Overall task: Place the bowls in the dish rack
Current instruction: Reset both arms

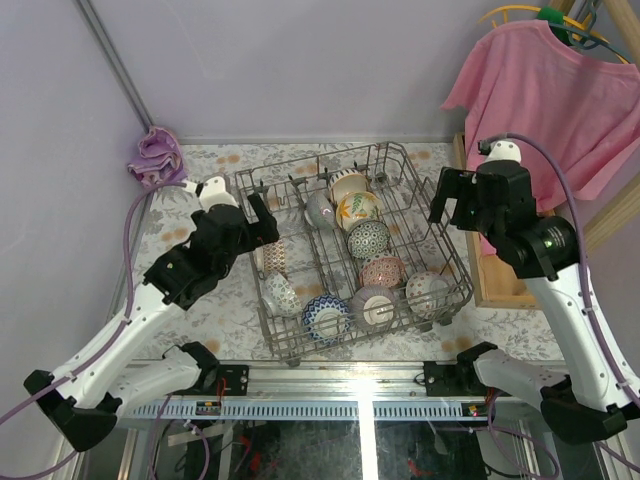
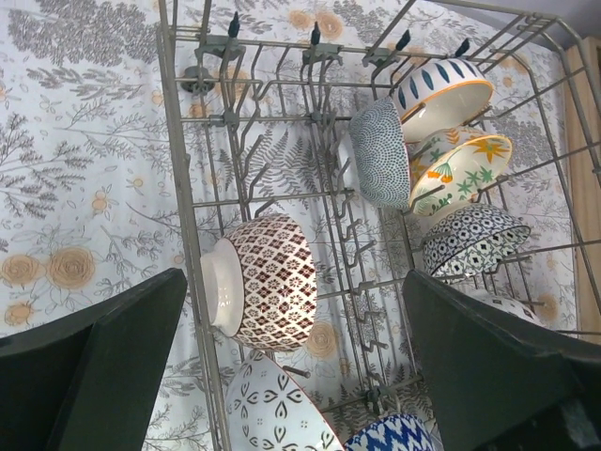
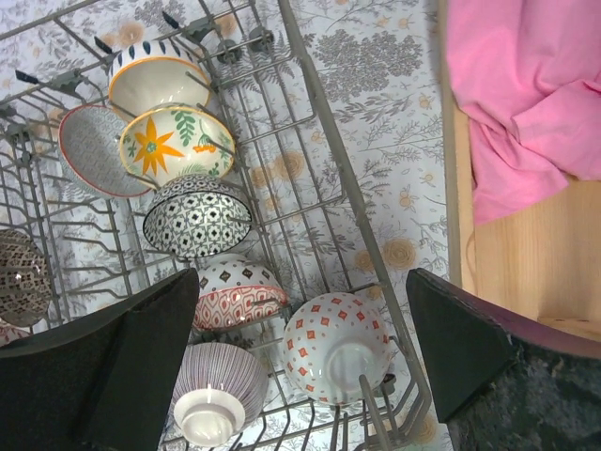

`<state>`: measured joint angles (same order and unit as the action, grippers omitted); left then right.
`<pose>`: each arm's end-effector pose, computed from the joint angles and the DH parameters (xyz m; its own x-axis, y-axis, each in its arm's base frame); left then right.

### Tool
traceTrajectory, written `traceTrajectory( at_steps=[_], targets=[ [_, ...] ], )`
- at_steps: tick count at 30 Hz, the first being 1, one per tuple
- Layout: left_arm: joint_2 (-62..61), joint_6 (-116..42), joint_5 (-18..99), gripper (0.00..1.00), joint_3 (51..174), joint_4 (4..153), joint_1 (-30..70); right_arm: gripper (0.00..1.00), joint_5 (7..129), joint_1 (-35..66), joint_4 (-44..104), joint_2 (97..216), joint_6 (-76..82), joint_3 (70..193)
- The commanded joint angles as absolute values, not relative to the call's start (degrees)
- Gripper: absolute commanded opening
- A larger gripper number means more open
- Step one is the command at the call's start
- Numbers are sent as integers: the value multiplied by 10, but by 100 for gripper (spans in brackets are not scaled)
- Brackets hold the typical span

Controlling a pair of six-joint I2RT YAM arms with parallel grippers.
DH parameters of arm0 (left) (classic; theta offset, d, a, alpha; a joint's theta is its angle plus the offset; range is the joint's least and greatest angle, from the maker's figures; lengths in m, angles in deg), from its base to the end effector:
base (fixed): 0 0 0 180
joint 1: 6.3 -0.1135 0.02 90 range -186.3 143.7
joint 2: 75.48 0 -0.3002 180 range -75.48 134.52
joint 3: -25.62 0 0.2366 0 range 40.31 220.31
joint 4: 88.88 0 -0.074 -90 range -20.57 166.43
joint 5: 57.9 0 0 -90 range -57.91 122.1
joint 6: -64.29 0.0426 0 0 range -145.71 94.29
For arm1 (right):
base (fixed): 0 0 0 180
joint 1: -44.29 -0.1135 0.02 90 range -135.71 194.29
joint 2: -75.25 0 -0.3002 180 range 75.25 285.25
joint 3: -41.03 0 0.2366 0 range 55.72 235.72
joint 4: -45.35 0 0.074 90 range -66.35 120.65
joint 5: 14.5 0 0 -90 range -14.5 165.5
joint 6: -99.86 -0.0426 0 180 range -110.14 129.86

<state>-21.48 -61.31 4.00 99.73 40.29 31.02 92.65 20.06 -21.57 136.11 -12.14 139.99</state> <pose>0.1407 -0.0820 0.3807 -0.4542 -0.2995 -0.8391 -0.0635 0.9503 -0.3048 0.1515 0.0544 0.4664 -0.4662 0.1827 -0.8656 0.0195 0.9803 0.1964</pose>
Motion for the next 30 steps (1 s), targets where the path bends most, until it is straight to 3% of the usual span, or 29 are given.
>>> traceTrajectory(
  at_steps=[1, 14, 30],
  targets=[
    [-230, -563, 51, 100, 985, 457, 306, 99, 966, 202, -192, 1340, -147, 1386],
    [-325, -571, 21, 100, 913, 460, 306, 99, 964, 202, -170, 1305, -128, 1366],
    [-333, -541, -1, 100, 943, 442, 306, 99, 971, 201, -168, 1307, -116, 1360]
  ],
)
